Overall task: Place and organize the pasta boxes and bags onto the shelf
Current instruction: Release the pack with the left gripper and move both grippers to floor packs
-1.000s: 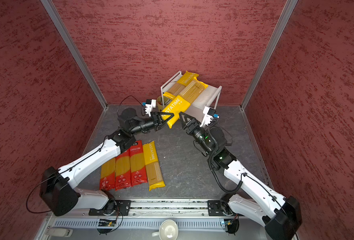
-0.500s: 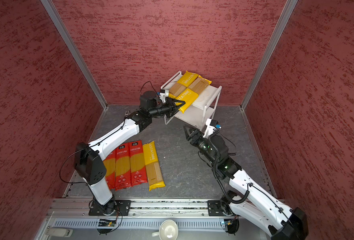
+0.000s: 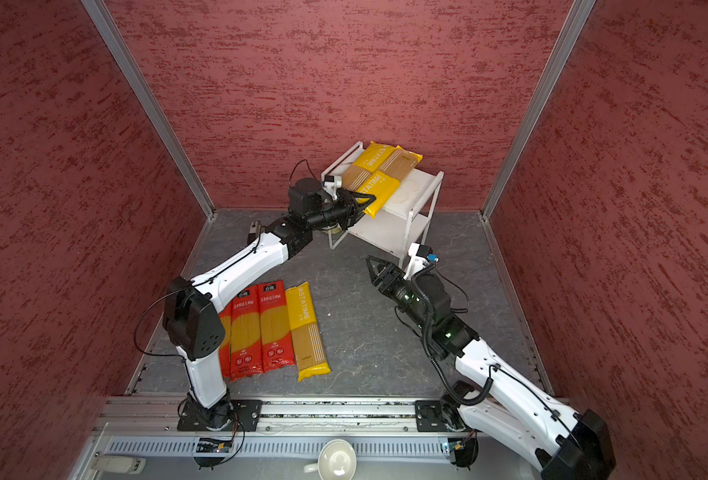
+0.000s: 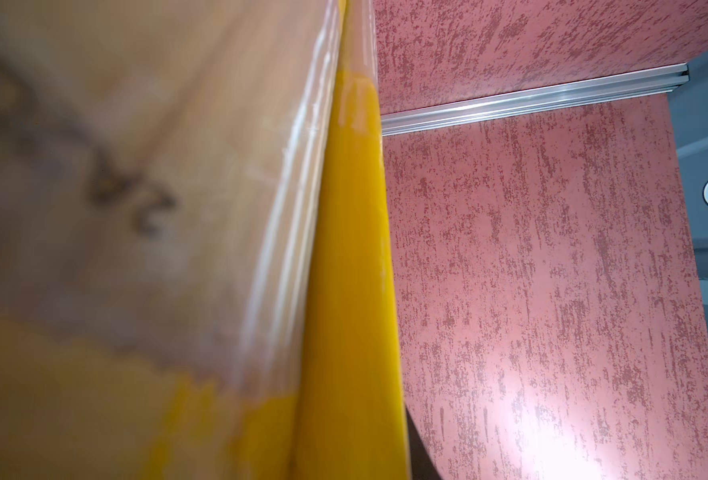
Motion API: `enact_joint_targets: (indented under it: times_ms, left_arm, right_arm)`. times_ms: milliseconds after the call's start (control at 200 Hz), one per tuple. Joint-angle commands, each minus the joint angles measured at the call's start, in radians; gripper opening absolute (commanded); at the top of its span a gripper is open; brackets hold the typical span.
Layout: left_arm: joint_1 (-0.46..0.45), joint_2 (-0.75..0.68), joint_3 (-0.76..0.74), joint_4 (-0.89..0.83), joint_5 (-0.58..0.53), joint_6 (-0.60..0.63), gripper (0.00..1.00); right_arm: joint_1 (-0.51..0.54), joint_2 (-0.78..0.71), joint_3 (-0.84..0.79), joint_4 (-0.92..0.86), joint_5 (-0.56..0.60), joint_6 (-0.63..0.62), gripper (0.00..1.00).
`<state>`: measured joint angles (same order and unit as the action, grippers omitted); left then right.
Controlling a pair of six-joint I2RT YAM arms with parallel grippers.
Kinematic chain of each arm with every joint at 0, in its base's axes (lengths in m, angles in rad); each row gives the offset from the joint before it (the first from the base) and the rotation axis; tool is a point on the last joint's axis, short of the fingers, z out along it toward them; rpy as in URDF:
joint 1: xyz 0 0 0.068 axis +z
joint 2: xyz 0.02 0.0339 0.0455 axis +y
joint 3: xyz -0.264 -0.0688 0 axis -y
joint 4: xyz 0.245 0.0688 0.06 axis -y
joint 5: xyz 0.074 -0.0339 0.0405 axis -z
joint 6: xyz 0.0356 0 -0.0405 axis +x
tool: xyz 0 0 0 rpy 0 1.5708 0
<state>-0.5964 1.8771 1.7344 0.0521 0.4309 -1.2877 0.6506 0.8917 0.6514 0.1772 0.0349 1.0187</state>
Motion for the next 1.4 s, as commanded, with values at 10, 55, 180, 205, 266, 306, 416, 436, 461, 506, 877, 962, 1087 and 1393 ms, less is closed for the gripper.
enact_joint_targets:
  times_ms: [10,55,180,205,266,306,416,436,461,506,877,962,1087,1393]
  left_arm:
    - [0.016,-0.023,-0.019,0.047,-0.026,-0.030,0.18]
    - [0.021,-0.022,-0.019,0.048,-0.016,-0.032,0.28]
    - [0.023,-0.044,-0.027,0.018,-0.007,0.002,0.48]
    - [0.023,-0.050,-0.034,0.016,-0.002,0.010,0.51]
    - [0.024,-0.071,-0.061,0.007,0.003,0.018,0.57]
    - [0.023,-0.088,-0.082,-0.002,0.002,0.023,0.61]
    - [0.023,-0.125,-0.140,-0.011,-0.004,0.032,0.66]
    - [0.023,-0.129,-0.150,-0.006,-0.003,0.031,0.66]
    - [0.023,-0.133,-0.158,0.001,-0.002,0.027,0.64]
    - [0.021,-0.137,-0.172,0.009,0.001,0.022,0.60]
    - [0.025,-0.084,-0.125,0.039,0.021,0.016,0.18]
    - [0.025,-0.086,-0.123,0.050,0.026,0.012,0.22]
    - [0.031,-0.107,-0.130,0.050,0.035,0.023,0.49]
    - [0.079,-0.404,-0.365,-0.166,-0.015,0.213,0.73]
  right_arm:
    - [-0.004,0.015,-0.004,0.050,-0.023,0.024,0.65]
    - [-0.004,0.022,-0.004,0.057,-0.030,0.023,0.65]
    - [-0.003,0.017,-0.026,0.070,-0.022,0.031,0.65]
    - [-0.003,0.015,-0.031,0.071,-0.020,0.035,0.65]
    - [-0.002,0.011,-0.043,0.074,-0.017,0.039,0.65]
    - [-0.002,0.010,-0.048,0.073,-0.016,0.040,0.65]
    - [-0.002,0.013,-0.053,0.077,-0.016,0.041,0.65]
    - [-0.003,0.015,-0.053,0.080,-0.018,0.041,0.65]
    - [-0.002,0.018,-0.053,0.083,-0.018,0.040,0.65]
    - [-0.003,0.024,-0.052,0.087,-0.021,0.041,0.65]
    - [0.000,0.027,-0.081,0.087,-0.015,0.050,0.65]
    - [0.000,0.024,-0.088,0.084,-0.014,0.053,0.65]
    - [0.001,0.035,-0.087,0.084,-0.016,0.049,0.65]
    - [0.018,0.088,-0.075,0.051,-0.030,0.021,0.65]
